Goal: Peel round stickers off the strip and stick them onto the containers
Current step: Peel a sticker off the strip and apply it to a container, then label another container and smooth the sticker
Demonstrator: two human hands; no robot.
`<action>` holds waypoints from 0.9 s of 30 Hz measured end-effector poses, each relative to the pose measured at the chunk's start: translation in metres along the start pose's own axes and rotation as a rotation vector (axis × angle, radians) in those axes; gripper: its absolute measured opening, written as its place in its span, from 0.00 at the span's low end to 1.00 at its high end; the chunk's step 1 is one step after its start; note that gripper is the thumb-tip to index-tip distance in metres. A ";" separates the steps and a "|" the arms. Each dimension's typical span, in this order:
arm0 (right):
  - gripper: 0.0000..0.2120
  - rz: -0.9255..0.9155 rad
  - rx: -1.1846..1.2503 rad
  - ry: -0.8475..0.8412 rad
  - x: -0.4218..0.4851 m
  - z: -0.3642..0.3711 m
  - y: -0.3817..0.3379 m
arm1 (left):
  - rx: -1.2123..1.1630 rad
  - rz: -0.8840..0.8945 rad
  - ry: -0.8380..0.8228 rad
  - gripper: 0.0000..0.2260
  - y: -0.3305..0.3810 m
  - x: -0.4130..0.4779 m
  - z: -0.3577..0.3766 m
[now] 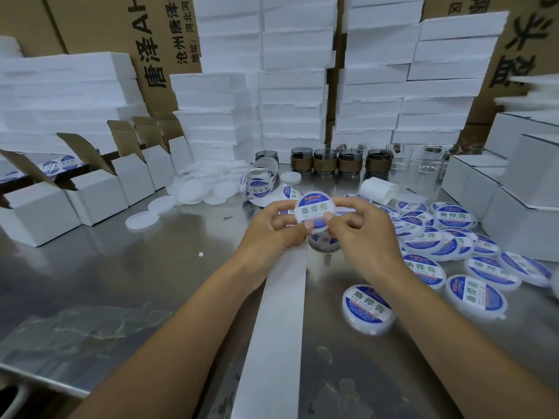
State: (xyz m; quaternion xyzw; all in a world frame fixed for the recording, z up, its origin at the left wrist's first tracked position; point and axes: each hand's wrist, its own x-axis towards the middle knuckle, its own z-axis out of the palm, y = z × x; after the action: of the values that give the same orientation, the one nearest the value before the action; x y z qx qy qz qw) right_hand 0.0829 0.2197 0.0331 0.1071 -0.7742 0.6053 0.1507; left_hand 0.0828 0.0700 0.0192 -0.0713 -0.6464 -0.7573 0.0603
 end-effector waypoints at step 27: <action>0.13 -0.193 -1.108 0.172 0.003 -0.030 0.003 | 0.721 -0.048 0.770 0.10 0.021 0.027 -0.129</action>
State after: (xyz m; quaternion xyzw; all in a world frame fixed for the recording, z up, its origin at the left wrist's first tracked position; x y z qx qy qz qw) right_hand 0.0818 0.2498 0.0379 0.0326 -0.9478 0.0987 0.3015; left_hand 0.0558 -0.0605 0.0249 0.2523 -0.7983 -0.4592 0.2969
